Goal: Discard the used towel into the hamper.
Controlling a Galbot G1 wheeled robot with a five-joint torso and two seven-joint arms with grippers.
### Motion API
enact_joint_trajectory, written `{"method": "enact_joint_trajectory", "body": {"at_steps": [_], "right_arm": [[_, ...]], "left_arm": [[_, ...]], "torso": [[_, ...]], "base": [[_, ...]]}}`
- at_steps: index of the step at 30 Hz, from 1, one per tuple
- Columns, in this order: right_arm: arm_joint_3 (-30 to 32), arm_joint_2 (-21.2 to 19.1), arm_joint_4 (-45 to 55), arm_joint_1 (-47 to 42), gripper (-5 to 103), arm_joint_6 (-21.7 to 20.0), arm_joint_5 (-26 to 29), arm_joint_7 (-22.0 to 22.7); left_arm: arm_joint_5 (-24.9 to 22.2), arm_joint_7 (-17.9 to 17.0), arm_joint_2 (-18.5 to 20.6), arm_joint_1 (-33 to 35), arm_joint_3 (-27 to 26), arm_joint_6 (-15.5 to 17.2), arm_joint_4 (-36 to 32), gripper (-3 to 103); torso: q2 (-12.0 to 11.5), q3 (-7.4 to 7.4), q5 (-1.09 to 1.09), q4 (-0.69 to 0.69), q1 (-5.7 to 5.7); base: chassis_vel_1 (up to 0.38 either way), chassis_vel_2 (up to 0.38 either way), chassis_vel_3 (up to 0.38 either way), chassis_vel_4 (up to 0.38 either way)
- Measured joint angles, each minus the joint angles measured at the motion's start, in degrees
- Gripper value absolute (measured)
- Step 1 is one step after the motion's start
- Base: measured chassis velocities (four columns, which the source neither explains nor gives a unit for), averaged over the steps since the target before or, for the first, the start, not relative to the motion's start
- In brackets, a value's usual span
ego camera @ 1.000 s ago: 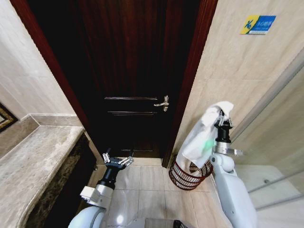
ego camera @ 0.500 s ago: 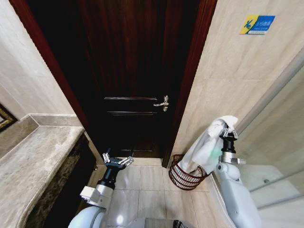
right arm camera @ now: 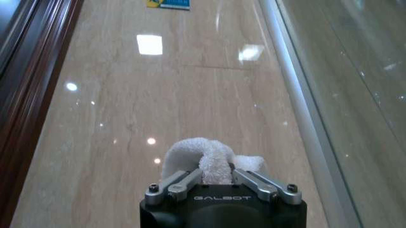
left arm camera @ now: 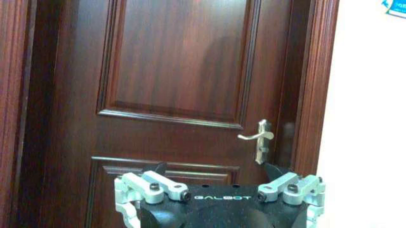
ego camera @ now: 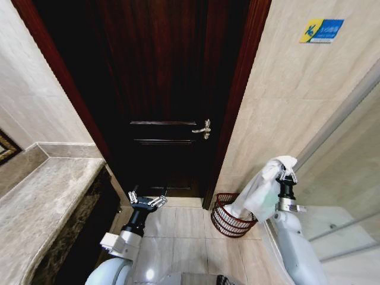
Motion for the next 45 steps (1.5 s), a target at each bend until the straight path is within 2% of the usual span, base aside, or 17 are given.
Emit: {"method": "enact_joint_trajectory", "body": {"at_steps": [16, 32, 45], "right_arm": [[-1.72, 1.60, -6.29, 0.77, 5, -0.03, -0.27, -2.76], [-3.39, 3.02, -20.80, 3.30, 5, -0.11, -0.22, -6.46], [-1.77, 3.02, -29.73, 6.52, 5, -0.14, 0.30, -12.35]], "left_arm": [[0.00, 0.00, 0.00, 0.00, 0.00, 0.00, 0.00, 100], [0.00, 0.00, 0.00, 0.00, 0.00, 0.00, 0.00, 100], [0.00, 0.00, 0.00, 0.00, 0.00, 0.00, 0.00, 100]], "torso": [[0.00, 0.00, 0.00, 0.00, 0.00], [0.00, 0.00, -0.01, 0.00, 0.00], [0.00, 0.00, -0.01, 0.01, 0.00]], "base": [[0.000, 0.000, 0.000, 0.000], [0.000, 0.000, 0.000, 0.000], [0.000, 0.000, 0.000, 0.000]]}}
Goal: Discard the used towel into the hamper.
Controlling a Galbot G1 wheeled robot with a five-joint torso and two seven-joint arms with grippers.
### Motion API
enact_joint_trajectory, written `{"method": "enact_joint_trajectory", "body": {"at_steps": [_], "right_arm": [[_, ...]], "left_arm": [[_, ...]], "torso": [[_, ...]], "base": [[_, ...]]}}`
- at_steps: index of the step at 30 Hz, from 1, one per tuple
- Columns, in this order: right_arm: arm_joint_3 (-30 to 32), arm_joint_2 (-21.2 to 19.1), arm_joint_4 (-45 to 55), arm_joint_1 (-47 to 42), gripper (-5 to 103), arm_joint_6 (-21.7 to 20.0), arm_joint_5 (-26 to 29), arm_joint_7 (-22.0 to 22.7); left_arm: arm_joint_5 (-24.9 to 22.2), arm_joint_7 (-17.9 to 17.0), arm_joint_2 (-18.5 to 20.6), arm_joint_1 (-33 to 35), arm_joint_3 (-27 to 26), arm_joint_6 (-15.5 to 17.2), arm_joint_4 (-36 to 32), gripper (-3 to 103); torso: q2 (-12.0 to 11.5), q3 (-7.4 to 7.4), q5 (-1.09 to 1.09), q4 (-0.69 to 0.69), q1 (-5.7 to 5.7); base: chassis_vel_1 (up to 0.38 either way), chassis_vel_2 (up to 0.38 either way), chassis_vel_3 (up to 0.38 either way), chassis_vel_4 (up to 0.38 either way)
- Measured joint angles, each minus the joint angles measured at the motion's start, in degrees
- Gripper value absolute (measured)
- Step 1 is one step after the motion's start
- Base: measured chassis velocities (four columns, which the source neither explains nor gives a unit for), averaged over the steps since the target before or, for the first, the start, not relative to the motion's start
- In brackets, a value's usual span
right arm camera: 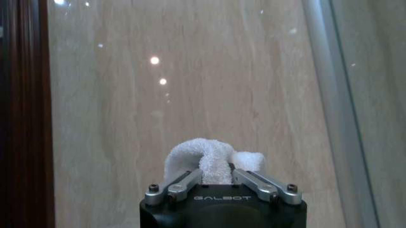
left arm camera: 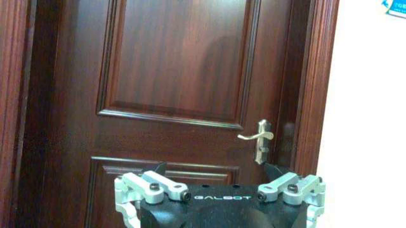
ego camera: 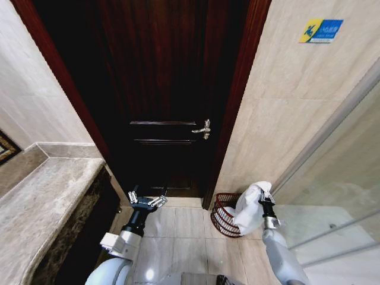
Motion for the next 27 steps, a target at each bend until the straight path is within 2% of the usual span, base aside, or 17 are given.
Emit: {"method": "enact_joint_trajectory", "body": {"at_steps": [4, 8, 11, 18, 27], "right_arm": [[0.17, 0.18, -3.41, 1.04, 5, -0.01, -1.74, -1.14], [1.32, 0.63, -5.51, 1.78, 5, -0.02, -9.24, 2.81], [1.46, 0.44, -5.84, 2.26, 5, -0.02, -11.32, 3.19], [2.34, 0.36, -2.74, 5.03, 5, -0.03, -10.49, 3.38], [2.16, 0.15, -3.48, 10.44, 5, -0.03, -10.98, 4.69]], "left_arm": [[0.00, 0.00, 0.00, 0.00, 0.00, 0.00, 0.00, 100], [0.00, 0.00, 0.00, 0.00, 0.00, 0.00, 0.00, 100], [0.00, 0.00, 0.00, 0.00, 0.00, 0.00, 0.00, 100], [0.00, 0.00, 0.00, 0.00, 0.00, 0.00, 0.00, 100], [0.00, 0.00, 0.00, 0.00, 0.00, 0.00, 0.00, 100]], "torso": [[0.00, 0.00, 0.00, -0.01, 0.00], [0.00, 0.00, 0.01, -0.01, 0.00], [0.00, 0.00, 0.01, -0.01, 0.00], [0.00, 0.00, -0.01, -0.01, 0.00], [-0.01, 0.01, 0.02, 0.00, 0.00]], "base": [[0.000, 0.000, 0.000, 0.000], [0.000, 0.000, 0.000, 0.000], [0.000, 0.000, 0.000, 0.000], [0.000, 0.000, 0.000, 0.000], [0.000, 0.000, 0.000, 0.000]]}}
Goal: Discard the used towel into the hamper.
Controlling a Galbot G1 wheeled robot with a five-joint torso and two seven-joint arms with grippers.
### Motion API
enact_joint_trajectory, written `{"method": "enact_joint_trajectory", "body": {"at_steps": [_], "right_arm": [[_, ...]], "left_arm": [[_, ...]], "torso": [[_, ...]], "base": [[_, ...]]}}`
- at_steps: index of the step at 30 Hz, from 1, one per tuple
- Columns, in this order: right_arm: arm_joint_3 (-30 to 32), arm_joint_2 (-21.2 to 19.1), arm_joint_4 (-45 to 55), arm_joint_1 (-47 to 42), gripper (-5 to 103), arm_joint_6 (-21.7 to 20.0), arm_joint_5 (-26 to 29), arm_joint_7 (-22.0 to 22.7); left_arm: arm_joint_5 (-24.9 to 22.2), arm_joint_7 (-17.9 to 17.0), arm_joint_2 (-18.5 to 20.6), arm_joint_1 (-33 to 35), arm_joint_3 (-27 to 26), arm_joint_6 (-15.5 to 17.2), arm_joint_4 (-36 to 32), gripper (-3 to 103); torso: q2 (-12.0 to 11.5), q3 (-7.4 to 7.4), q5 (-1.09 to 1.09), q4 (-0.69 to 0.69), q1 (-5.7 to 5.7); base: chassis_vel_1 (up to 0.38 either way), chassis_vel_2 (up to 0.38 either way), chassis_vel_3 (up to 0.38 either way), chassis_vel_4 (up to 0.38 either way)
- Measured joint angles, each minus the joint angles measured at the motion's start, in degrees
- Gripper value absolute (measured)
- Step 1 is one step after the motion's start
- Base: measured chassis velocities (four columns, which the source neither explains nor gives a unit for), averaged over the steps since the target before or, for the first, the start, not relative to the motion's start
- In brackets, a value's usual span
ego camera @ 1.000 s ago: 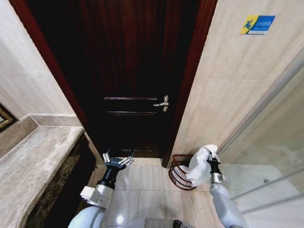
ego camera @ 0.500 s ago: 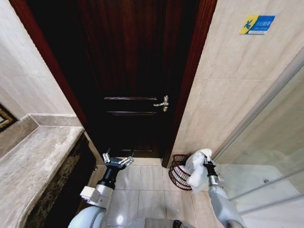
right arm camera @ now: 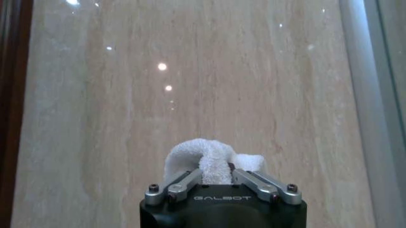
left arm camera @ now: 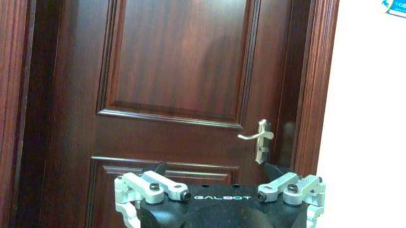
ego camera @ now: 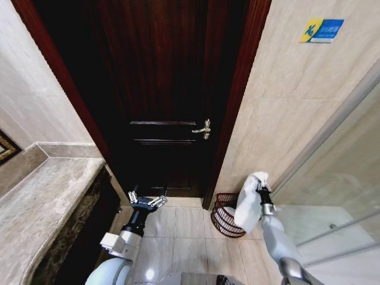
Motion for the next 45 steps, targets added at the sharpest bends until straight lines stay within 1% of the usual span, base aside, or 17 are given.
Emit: {"method": "enact_joint_trajectory", "body": {"at_steps": [4, 7, 12, 18, 23, 24, 26, 28, 31, 33, 42, 45], "right_arm": [[-0.01, 0.05, -0.44, 0.93, 5, 0.01, -0.14, 0.45], [-0.15, 0.02, -1.83, 0.90, 5, 0.01, -0.37, 0.73], [-0.36, 0.35, -4.14, -1.26, 5, 0.02, -0.41, 0.89], [0.10, 1.22, -5.04, -3.54, 5, 0.02, -1.65, 0.62], [1.28, 1.90, -6.26, -5.51, 5, 0.02, -5.15, 0.89], [1.28, 1.90, -6.26, -5.51, 5, 0.02, -5.15, 0.89], [1.56, 2.30, -6.21, -6.55, 5, 0.02, -7.35, 2.37], [2.10, 2.56, -5.94, -7.36, 5, 0.02, -10.46, 3.70], [2.38, 2.58, -5.82, -7.82, 5, -0.04, -11.74, 4.04], [2.39, 2.58, -5.77, -8.00, 5, -0.19, -11.91, 4.04], [2.46, 2.79, -5.90, -8.23, 5, -2.72, -13.10, 3.97], [2.51, 2.73, -6.02, -8.23, 5, -4.65, -13.90, 4.23]], "left_arm": [[0.00, 0.00, 0.00, 0.00, 0.00, 0.00, 0.00, 100], [0.00, 0.00, 0.00, 0.00, 0.00, 0.00, 0.00, 100], [0.00, 0.00, 0.00, 0.00, 0.00, 0.00, 0.00, 100], [0.00, 0.00, 0.00, 0.00, 0.00, 0.00, 0.00, 100], [0.00, 0.00, 0.00, 0.00, 0.00, 0.00, 0.00, 100], [0.00, 0.00, 0.00, 0.00, 0.00, 0.00, 0.00, 100], [0.00, 0.00, 0.00, 0.00, 0.00, 0.00, 0.00, 100], [0.00, 0.00, 0.00, 0.00, 0.00, 0.00, 0.00, 100], [0.00, 0.00, 0.00, 0.00, 0.00, 0.00, 0.00, 100], [0.00, 0.00, 0.00, 0.00, 0.00, 0.00, 0.00, 100], [0.00, 0.00, 0.00, 0.00, 0.00, 0.00, 0.00, 100], [0.00, 0.00, 0.00, 0.00, 0.00, 0.00, 0.00, 100]], "torso": [[0.00, -0.01, -0.04, 0.00, 0.00], [0.00, 0.00, -0.01, 0.00, 0.00], [0.00, -0.01, -0.01, -0.02, 0.00], [0.00, -0.01, -0.02, -0.01, 0.00], [0.00, -0.01, -0.02, -0.01, -0.01], [0.00, -0.01, -0.02, -0.01, -0.01], [0.01, -0.01, -0.03, 0.01, -0.01], [0.00, -0.01, 0.01, -0.01, -0.01], [0.00, -0.01, -0.04, 0.00, -0.01], [0.00, -0.01, -0.03, -0.01, -0.01], [0.00, -0.01, -0.01, 0.00, -0.01], [0.00, -0.01, -0.01, 0.00, -0.01]], "base": [[0.000, 0.000, 0.000, 0.000], [0.000, 0.000, 0.000, 0.000], [0.000, 0.000, 0.000, 0.000], [0.000, 0.000, 0.000, 0.000], [0.000, 0.000, 0.000, 0.000], [0.000, 0.000, 0.000, 0.000], [0.000, 0.000, 0.000, 0.000], [0.000, 0.000, 0.000, 0.000], [0.000, 0.000, 0.000, 0.000], [0.000, 0.000, 0.000, 0.000], [0.000, 0.000, 0.000, 0.000], [0.000, 0.000, 0.000, 0.000]]}}
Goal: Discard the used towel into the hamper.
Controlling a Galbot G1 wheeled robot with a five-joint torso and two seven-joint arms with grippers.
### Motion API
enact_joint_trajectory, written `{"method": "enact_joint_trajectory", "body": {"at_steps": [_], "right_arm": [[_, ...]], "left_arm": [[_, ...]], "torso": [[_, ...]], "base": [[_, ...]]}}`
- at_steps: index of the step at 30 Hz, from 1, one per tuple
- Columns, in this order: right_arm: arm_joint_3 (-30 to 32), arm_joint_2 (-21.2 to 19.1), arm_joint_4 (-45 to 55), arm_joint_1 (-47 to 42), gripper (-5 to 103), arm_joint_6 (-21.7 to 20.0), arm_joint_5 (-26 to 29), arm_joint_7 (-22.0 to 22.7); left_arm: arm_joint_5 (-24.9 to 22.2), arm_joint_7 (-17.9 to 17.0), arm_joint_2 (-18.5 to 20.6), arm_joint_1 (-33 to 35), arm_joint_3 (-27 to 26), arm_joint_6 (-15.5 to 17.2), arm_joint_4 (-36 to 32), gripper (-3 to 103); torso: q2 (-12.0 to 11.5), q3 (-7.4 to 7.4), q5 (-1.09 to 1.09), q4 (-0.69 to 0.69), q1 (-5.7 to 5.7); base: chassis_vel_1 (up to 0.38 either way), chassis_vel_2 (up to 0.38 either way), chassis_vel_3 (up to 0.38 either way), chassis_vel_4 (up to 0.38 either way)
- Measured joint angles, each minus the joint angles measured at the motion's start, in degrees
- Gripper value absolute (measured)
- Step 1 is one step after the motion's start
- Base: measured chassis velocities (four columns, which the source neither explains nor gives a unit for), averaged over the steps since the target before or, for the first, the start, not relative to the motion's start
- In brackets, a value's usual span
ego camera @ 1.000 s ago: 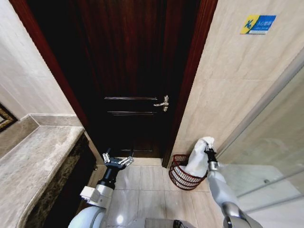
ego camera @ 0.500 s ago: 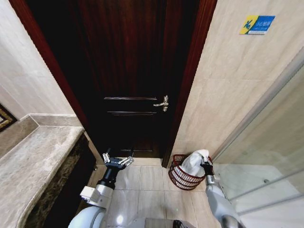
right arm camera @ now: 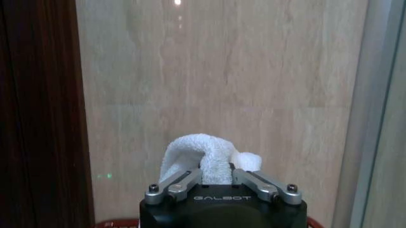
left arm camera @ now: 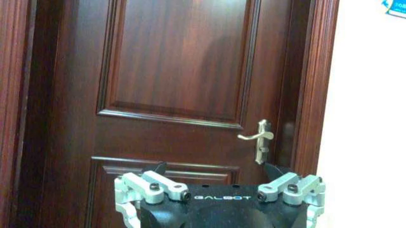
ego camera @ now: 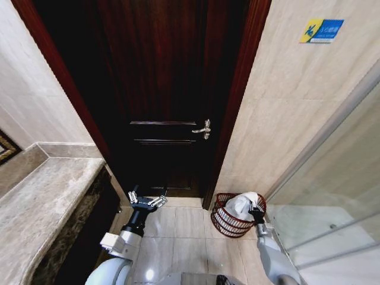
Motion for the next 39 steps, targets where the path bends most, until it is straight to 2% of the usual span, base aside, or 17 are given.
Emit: {"method": "enact_joint_trajectory", "body": {"at_steps": [7, 13, 14, 17, 18, 20, 21, 23, 25, 27, 33, 35, 36, 39], "right_arm": [[0.05, -1.06, 0.53, 0.05, 5, -6.79, -4.59, 0.83], [-1.26, -1.82, 0.23, 1.88, 5, -12.85, -3.59, -1.39], [-1.26, -1.82, 0.23, 1.88, 5, -12.85, -3.59, -1.39], [-2.27, -2.52, 0.36, 3.47, 5, -20.58, -4.63, -3.66], [-2.27, -2.52, 0.36, 3.47, 5, -20.58, -4.63, -3.66], [-3.13, -2.97, -0.08, 4.79, 5, -26.33, -5.40, -4.67], [-3.13, -2.97, -0.08, 4.79, 5, -26.33, -5.40, -4.67], [-3.36, -3.19, -0.96, 6.03, 5, -29.94, -6.11, -5.55], [-3.38, -3.23, -1.12, 6.31, 5, -30.94, -6.34, -5.79], [-3.36, -3.45, -1.56, 6.56, 5, -34.03, -8.00, -6.68], [-3.05, -3.88, -4.58, 8.27, 5, -35.03, -9.96, -5.36], [-2.64, -4.09, -6.82, 9.99, 5, -35.03, -12.27, -2.45], [-2.64, -4.09, -6.82, 9.99, 5, -35.03, -12.27, -2.45], [-2.17, -4.02, -7.83, 11.48, 5, -35.10, -17.13, 2.38]], "left_arm": [[0.00, 0.00, 0.00, 0.00, 0.00, 0.00, 0.00, 100], [0.00, 0.00, 0.00, 0.00, 0.00, 0.00, 0.00, 100], [0.00, 0.00, 0.00, 0.00, 0.00, 0.00, 0.00, 100], [0.00, 0.00, 0.00, 0.00, 0.00, 0.00, 0.00, 100], [0.00, 0.00, 0.00, 0.00, 0.00, 0.00, 0.00, 100], [0.00, 0.00, 0.00, 0.00, 0.00, 0.00, 0.00, 100], [0.00, 0.00, 0.00, 0.00, 0.00, 0.00, 0.00, 100], [0.00, 0.00, 0.00, 0.00, 0.00, 0.00, 0.00, 100], [0.00, 0.00, 0.00, 0.00, 0.00, 0.00, 0.00, 100], [0.00, 0.00, 0.00, 0.00, 0.00, 0.00, 0.00, 100], [0.00, 0.00, 0.00, 0.00, 0.00, 0.00, 0.00, 100], [0.00, 0.00, 0.00, 0.00, 0.00, 0.00, 0.00, 100], [0.00, 0.00, 0.00, 0.00, 0.00, 0.00, 0.00, 100], [0.00, 0.00, 0.00, 0.00, 0.00, 0.00, 0.00, 100]], "torso": [[0.00, 0.00, -0.01, -0.01, 0.01], [0.00, 0.00, 0.00, 0.00, 0.00], [0.00, 0.00, 0.00, 0.00, 0.00], [-0.01, 0.01, 0.00, 0.00, 0.04], [-0.01, 0.01, 0.00, 0.00, 0.04], [-0.02, 0.02, -0.01, 0.00, 0.05], [-0.02, 0.02, -0.01, 0.00, 0.05], [-0.01, 0.01, -0.01, 0.01, 0.03], [-0.01, 0.01, -0.01, 0.01, 0.02], [-0.01, 0.00, -0.01, -0.01, -0.01], [-0.01, 0.00, 0.00, -0.01, -0.01], [-0.01, 0.01, -0.01, 0.00, 0.00], [-0.01, 0.01, -0.01, 0.00, 0.00], [-0.01, 0.00, -0.01, 0.00, 0.01]], "base": [[0.000, 0.000, 0.000, 0.000], [-0.016, 0.013, 0.016, -0.019], [-0.067, 0.050, 0.047, -0.064], [-0.053, 0.067, 0.048, -0.057], [-0.043, 0.059, 0.044, -0.054], [-0.021, 0.023, 0.024, -0.027], [0.000, 0.000, 0.000, 0.000], [0.000, 0.000, 0.000, 0.000], [0.000, 0.000, 0.000, 0.000], [0.000, 0.000, 0.000, 0.000], [0.000, 0.000, 0.000, 0.000], [0.000, 0.000, 0.000, 0.000], [0.000, 0.000, 0.000, 0.000], [0.000, 0.000, 0.000, 0.000]]}}
